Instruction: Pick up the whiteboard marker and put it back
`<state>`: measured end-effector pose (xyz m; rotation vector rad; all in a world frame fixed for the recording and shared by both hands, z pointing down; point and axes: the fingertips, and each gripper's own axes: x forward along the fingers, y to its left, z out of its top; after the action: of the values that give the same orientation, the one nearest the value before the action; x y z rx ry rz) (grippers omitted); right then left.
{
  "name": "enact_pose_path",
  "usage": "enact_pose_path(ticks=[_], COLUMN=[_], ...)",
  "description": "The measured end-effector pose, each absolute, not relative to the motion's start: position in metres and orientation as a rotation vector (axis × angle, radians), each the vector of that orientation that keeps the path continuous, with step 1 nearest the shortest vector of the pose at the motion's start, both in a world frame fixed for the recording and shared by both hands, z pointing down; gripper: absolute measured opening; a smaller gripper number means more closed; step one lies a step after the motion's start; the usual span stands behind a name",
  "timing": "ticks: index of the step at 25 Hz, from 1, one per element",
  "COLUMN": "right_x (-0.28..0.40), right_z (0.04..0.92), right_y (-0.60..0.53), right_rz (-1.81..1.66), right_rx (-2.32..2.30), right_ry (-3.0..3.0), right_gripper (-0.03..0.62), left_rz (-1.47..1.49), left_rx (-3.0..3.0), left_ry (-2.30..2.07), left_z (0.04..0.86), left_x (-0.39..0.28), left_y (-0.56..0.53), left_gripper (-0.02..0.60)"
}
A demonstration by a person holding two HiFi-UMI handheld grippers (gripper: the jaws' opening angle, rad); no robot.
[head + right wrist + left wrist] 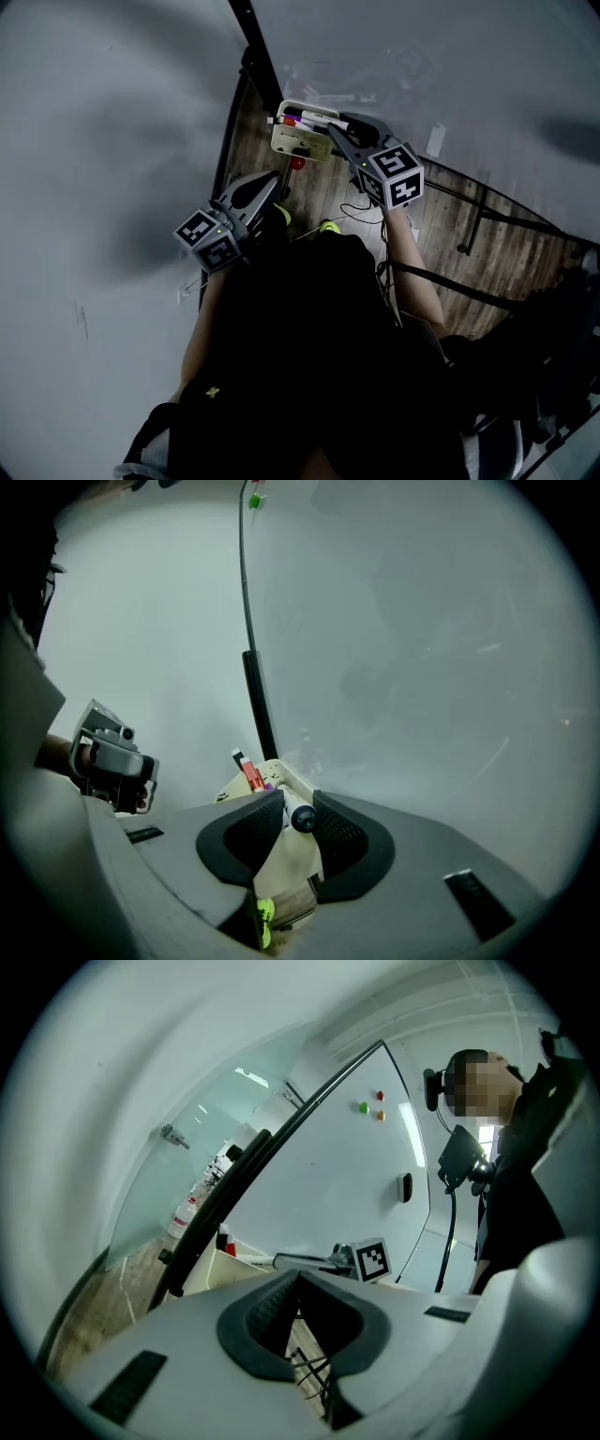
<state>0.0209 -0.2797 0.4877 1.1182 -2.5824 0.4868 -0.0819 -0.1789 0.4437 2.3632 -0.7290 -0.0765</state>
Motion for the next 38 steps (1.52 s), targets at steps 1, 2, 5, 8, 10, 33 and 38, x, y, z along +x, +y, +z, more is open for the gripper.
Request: enact_pose_path(ticks=[1, 2, 5, 8, 10, 33, 38], right_x=[0.02, 0.02, 0.016, 0.013, 0.013, 0.04, 0.045], right_z=[0.486, 0.484, 0.478, 0.474, 0.47, 0.42, 0.409], right_y=[-0.279, -0.278, -0.276, -0.273, -0.27, -0.235, -0.225], right_rz=[0.494, 0.501, 0.51, 0.504, 0.506, 0.466, 0.441], right_rx=[1.114, 1.109, 1.093, 1.074, 1.065, 1.106, 1.108], right_ry=[-2.593, -2.603, -2.631, -2.653, -2.669, -2.767, -2.771], right_gripper=[0.092, 0.087, 0.08, 0.074, 0.071, 0.071, 0.071], left_rz=[-0.077, -0.078, -0.084, -0.09, -0.094, -0.068, -0.081], left_rx=[2.364, 2.365, 2.366, 2.373, 2.377, 2.459, 2.462], left_ry=[-0.73, -0.731, -0.731, -0.733, -0.738, -0.747, -0.757], left_z=[0.443, 0.441, 0.438, 0.437, 0.435, 0.431, 0.432], left_x=[-0.081, -0.08, -0.078, -0.076, -0.074, -0.048, -0.044], left_y=[-0.179, -0.178, -0.177, -0.176, -0.174, -0.162, -0.165], left_gripper=[0.002, 0.003, 0.003, 0.003, 0.002, 0.003, 0.003])
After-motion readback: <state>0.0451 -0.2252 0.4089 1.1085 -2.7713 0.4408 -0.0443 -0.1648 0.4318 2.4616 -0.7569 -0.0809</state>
